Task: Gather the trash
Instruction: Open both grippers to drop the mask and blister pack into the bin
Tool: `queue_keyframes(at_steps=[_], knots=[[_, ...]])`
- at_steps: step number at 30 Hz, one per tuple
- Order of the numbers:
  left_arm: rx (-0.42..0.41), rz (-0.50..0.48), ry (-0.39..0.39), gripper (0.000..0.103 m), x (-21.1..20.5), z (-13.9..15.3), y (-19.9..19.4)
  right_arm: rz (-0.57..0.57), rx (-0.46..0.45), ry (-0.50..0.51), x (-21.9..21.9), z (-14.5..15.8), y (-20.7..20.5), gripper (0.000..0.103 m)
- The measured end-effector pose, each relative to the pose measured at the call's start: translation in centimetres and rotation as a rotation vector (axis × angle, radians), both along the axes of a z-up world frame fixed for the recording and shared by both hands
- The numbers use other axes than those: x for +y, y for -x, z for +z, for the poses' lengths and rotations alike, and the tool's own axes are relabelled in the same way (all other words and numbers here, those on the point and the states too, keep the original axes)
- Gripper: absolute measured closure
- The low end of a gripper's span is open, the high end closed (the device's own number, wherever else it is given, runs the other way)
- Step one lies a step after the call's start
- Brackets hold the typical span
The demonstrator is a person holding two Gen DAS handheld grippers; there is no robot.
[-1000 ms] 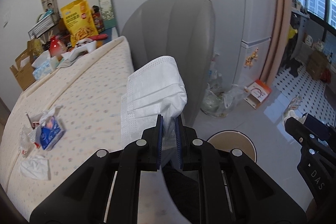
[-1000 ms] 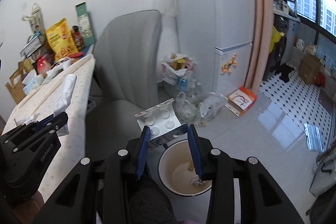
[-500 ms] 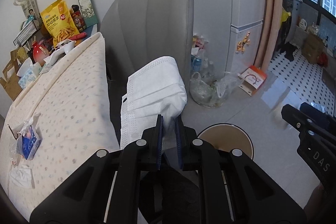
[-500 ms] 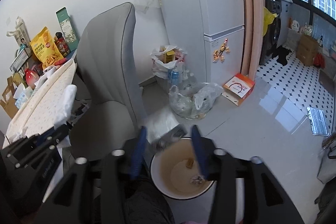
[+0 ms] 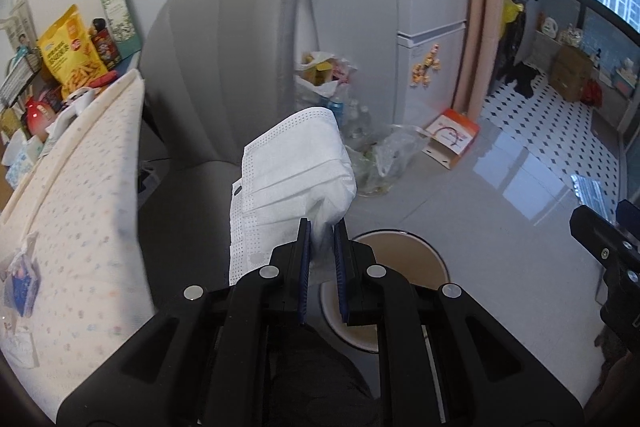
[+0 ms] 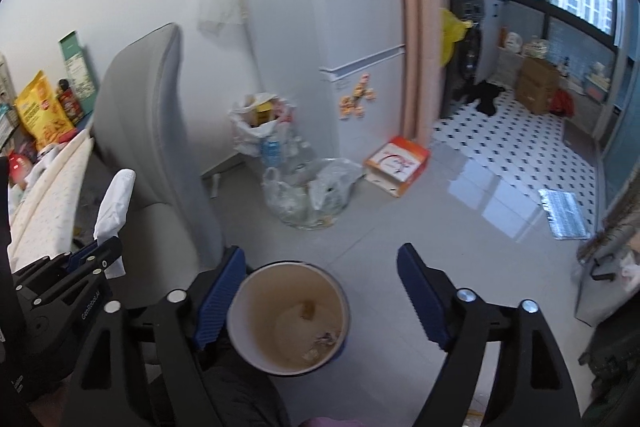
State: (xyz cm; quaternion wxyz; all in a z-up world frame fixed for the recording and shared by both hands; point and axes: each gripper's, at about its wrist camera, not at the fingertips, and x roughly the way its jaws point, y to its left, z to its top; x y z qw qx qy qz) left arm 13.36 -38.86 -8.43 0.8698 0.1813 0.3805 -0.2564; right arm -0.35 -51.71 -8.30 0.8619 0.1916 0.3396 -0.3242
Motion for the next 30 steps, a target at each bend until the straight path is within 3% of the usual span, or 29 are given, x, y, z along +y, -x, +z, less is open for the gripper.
queue_keyframes(at_steps=[7,15,19,25,30], knots=[[0.052,-0.069,-0.003,0.091,-3.1,-1.4,1.3,-0.093,0.009,0.006,-3.1,-0.2,3.3,0.020],[0.099,-0.107,-0.005,0.088,-4.9,-2.7,1.6,-0.123,0.015,-0.002,-4.5,-0.9,4.3,0.020],[0.096,-0.103,0.013,0.057,-4.8,-2.8,1.4,-0.129,0.017,-0.005,-4.7,-1.1,4.3,0.020],[0.099,-0.093,0.048,0.045,-4.1,-2.3,0.8,-0.136,0.014,-0.009,-4.7,-1.1,4.4,0.020],[0.063,-0.064,0.068,0.030,-2.6,-0.9,0.5,-0.115,0.006,-0.007,-3.7,-0.7,3.9,0.019]])
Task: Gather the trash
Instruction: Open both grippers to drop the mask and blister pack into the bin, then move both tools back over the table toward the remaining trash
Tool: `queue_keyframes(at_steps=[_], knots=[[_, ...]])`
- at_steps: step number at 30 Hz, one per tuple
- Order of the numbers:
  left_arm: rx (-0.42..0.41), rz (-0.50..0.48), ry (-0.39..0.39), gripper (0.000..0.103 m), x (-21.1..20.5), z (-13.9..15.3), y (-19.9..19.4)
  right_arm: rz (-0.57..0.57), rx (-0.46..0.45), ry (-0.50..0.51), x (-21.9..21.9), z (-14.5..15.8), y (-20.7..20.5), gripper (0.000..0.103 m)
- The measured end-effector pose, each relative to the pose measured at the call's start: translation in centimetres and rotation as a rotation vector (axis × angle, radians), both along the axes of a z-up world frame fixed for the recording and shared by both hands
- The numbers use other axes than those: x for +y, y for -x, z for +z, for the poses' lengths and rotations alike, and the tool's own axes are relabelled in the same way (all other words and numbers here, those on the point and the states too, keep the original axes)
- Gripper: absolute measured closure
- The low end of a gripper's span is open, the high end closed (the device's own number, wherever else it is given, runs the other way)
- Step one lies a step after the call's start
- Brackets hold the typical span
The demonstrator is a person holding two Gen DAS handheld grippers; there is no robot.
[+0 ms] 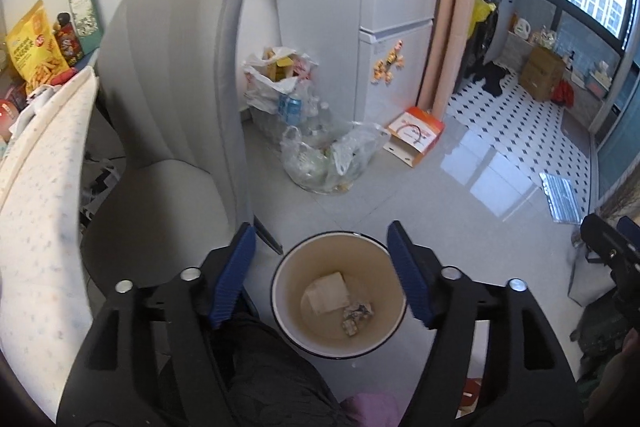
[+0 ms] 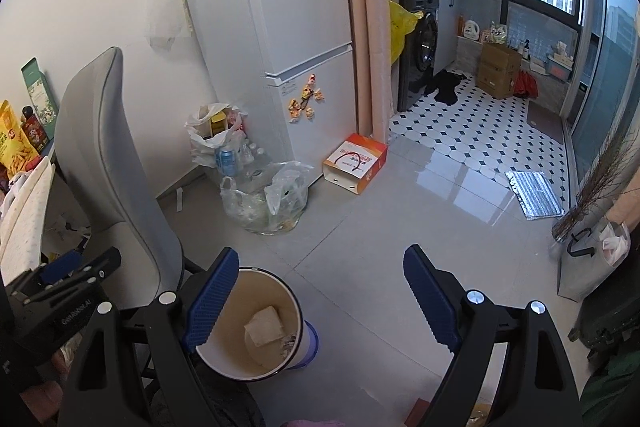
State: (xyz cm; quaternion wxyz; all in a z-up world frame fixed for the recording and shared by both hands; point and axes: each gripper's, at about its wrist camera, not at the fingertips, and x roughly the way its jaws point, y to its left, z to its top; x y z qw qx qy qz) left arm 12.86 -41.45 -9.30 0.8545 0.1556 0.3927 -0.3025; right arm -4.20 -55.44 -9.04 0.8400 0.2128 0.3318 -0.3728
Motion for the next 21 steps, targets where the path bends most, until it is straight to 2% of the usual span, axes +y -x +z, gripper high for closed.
queue_keyframes(at_steps=[5,7,21], knots=[[-0.049,0.045,0.015,0.011,2.4,1.8,-0.2,0.034,-0.025,0.017,1.5,1.2,-0.8,0.011],[-0.065,0.068,0.025,0.008,3.5,2.7,-0.5,0.050,-0.040,0.026,2.4,2.0,-1.0,0.007],[-0.140,0.219,0.112,0.006,14.2,8.0,-1.4,0.216,-0.106,0.096,11.3,6.9,-4.8,0.008]])
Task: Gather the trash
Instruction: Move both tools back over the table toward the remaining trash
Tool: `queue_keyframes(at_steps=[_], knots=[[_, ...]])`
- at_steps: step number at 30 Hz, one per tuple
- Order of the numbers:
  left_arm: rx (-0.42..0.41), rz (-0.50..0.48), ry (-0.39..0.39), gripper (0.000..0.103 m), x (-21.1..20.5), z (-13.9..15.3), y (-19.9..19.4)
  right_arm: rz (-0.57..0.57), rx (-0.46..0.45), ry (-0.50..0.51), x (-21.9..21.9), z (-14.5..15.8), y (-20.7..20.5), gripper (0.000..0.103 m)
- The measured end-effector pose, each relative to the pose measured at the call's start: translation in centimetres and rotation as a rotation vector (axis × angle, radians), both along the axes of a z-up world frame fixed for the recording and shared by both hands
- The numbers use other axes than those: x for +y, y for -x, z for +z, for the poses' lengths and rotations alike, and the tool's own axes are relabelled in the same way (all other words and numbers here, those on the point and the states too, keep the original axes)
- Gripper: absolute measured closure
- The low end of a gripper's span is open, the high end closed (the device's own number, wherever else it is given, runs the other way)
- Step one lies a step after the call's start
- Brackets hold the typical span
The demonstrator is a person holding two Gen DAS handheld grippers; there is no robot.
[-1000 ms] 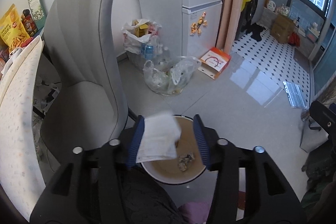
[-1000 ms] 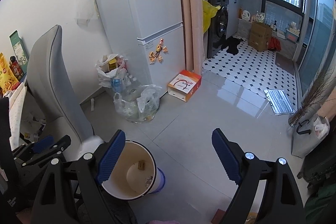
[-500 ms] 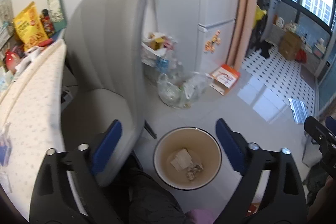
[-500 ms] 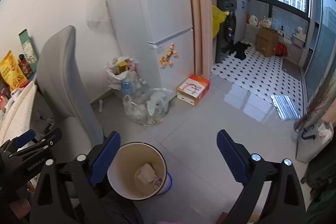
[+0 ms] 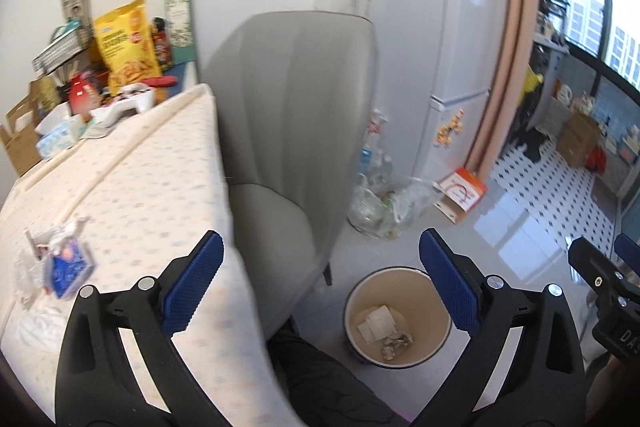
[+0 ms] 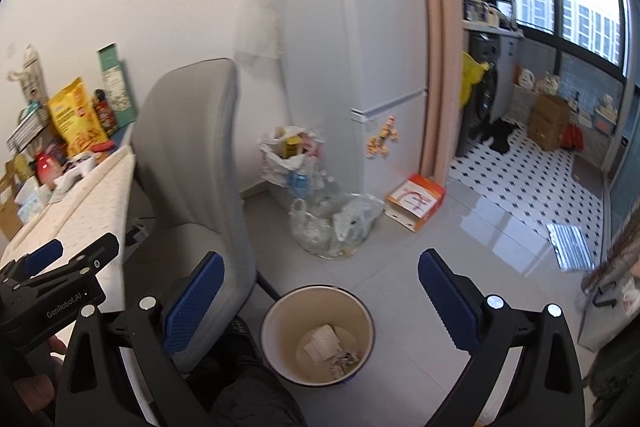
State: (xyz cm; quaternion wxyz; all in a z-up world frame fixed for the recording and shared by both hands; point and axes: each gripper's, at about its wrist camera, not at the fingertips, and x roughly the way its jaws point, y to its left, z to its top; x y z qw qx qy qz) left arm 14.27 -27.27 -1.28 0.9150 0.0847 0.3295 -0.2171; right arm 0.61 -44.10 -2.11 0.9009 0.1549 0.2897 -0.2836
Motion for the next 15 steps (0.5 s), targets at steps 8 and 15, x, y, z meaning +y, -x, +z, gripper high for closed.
queue_keyframes(at_steps=[8,15], knots=[[-0.032,0.100,0.038,0.006,7.6,1.5,0.0,0.097,-0.015,0.061,7.0,2.0,-2.0,0.008],[-0.052,0.186,0.073,0.006,14.1,2.4,0.4,0.154,-0.028,0.084,12.6,3.5,-3.4,0.008]])
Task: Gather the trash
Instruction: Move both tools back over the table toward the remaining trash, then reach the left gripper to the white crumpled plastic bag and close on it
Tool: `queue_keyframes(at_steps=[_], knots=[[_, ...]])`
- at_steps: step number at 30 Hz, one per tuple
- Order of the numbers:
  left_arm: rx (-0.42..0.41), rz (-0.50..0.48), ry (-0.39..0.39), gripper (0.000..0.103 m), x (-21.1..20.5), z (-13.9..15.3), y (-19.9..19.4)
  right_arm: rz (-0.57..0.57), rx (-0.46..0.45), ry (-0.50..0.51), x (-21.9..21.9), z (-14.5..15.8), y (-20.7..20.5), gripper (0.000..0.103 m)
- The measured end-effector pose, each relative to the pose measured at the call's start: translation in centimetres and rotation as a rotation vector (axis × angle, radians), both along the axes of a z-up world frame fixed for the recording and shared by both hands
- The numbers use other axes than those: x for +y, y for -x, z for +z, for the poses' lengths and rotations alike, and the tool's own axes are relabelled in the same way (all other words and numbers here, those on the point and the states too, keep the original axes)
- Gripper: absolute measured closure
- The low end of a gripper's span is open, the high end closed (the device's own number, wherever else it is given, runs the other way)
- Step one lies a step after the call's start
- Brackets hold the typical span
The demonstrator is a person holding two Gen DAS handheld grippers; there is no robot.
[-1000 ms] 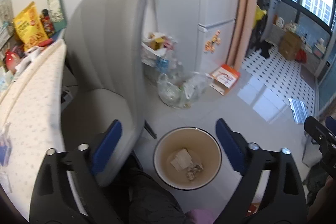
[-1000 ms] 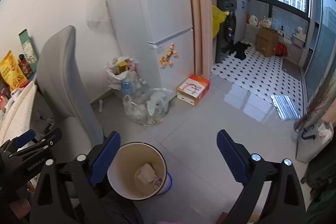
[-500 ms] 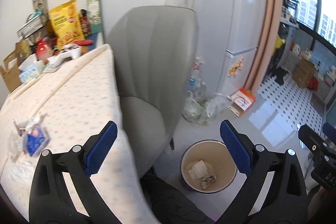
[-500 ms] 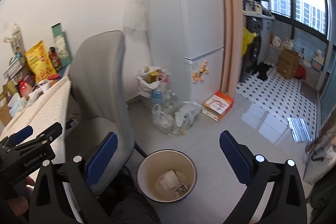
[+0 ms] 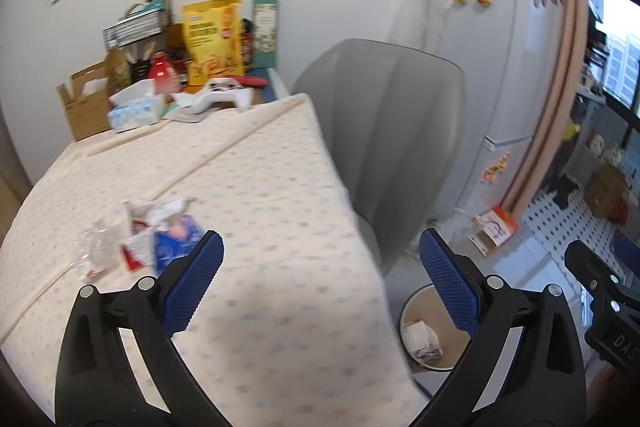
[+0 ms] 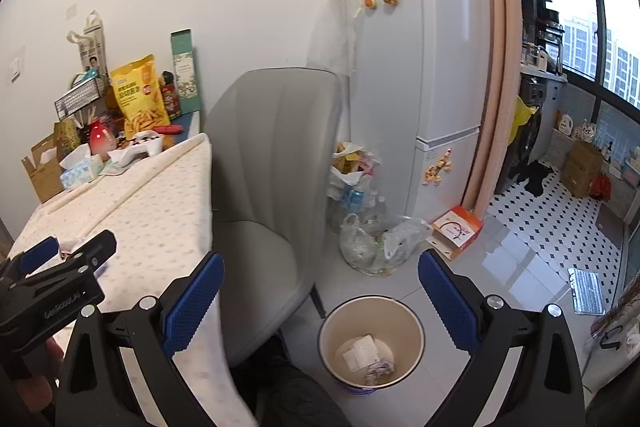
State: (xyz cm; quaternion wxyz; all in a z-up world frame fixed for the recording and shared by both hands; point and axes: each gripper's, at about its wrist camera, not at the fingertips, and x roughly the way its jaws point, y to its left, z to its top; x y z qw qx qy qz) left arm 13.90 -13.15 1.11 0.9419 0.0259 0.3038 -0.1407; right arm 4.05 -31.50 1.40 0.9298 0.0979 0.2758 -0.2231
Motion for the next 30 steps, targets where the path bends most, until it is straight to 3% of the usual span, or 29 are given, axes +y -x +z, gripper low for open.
queue_keyframes(at_steps=[13,30], knots=[[-0.005,0.167,0.028,0.006,9.8,0.2,0.2,0.150,0.002,0.023,8.9,0.5,-2.5,0.008],[0.090,0.306,0.032,0.006,18.0,-4.1,-1.0,0.294,0.074,0.050,15.4,-2.1,-5.9,0.008]])
